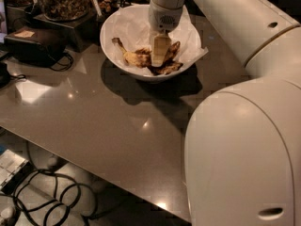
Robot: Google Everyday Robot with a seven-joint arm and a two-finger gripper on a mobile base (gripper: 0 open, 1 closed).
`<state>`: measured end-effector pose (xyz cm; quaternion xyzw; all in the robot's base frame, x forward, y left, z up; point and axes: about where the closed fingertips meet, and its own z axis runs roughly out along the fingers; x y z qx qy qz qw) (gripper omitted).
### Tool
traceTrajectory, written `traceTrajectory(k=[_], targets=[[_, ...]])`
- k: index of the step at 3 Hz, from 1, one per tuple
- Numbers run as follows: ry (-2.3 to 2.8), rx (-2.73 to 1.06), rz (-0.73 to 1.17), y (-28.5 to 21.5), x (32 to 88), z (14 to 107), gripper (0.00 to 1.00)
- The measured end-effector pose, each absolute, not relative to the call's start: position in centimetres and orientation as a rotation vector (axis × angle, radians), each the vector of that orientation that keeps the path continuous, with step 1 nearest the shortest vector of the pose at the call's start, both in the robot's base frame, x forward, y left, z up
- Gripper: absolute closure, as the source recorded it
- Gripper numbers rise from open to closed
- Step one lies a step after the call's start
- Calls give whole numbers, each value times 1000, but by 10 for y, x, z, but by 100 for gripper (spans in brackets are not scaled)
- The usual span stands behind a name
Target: Pick banana from white bowl
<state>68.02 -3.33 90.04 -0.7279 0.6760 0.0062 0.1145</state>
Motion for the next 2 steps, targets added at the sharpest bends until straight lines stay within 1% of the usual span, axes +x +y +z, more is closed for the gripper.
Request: traceTrajectory(k=[2], targets=[[2008,-2158,67,-33,683,876,42]])
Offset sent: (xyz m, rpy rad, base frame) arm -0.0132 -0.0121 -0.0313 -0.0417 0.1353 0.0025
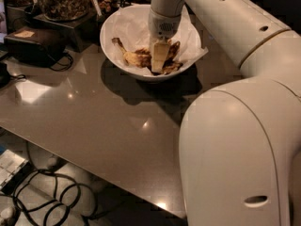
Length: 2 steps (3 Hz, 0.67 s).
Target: Pick banana from white bowl
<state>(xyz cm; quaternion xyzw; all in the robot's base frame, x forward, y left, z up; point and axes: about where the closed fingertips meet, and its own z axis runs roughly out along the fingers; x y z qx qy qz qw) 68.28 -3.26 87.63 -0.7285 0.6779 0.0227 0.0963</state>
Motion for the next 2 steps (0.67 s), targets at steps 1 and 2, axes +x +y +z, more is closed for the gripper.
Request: traceTrajectory(k=[1,2], targets=[[2016,-2163,80,-33,684,870,42],[2016,-2163,79,-33,684,870,61]])
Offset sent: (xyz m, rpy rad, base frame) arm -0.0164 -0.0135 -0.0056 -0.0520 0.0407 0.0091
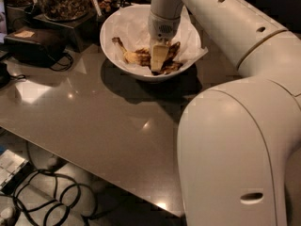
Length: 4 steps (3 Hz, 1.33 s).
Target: Pick banana from white bowl
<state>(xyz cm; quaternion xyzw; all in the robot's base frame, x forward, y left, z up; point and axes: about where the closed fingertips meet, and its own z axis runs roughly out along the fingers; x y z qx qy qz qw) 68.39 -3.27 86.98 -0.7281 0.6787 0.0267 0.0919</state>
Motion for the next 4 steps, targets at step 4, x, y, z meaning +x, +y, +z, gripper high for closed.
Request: traceTrajectory(k=[4], targets=[[1960,-2094,0,-41,668,912,100]])
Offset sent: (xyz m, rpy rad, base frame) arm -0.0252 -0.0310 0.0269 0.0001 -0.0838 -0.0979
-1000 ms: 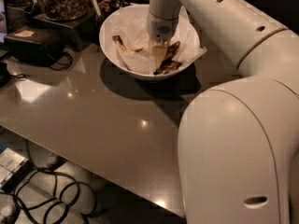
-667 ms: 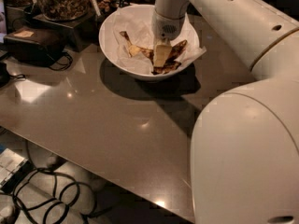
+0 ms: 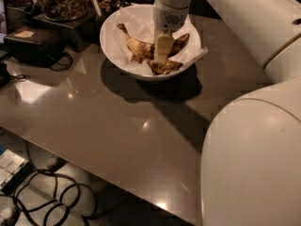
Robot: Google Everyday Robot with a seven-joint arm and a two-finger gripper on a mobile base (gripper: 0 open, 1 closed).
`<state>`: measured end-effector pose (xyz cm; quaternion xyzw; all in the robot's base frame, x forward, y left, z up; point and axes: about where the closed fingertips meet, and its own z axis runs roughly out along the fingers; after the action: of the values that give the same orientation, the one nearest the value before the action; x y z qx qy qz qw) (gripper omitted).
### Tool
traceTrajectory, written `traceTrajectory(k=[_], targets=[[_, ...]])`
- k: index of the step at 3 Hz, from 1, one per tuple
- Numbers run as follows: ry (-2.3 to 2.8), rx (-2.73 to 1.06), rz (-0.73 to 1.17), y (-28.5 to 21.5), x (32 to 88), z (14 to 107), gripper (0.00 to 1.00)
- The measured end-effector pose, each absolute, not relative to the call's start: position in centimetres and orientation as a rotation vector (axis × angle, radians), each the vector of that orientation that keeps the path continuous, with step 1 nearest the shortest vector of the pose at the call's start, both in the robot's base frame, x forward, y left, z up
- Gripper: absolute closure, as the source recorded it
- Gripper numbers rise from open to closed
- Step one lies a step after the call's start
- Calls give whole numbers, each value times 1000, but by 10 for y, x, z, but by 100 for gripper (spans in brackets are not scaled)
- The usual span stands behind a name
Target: Pick banana from white bowl
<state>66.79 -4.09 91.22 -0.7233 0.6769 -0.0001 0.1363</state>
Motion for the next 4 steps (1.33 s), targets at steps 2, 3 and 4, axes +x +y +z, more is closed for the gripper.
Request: traceTrajectory(k=[2,3,4], targets=[[1894,-2102,-42,-35,658,939,100],[1908,-2098,21,-38,639,939,100],[1924,-2067,72,-36,604,944,100]])
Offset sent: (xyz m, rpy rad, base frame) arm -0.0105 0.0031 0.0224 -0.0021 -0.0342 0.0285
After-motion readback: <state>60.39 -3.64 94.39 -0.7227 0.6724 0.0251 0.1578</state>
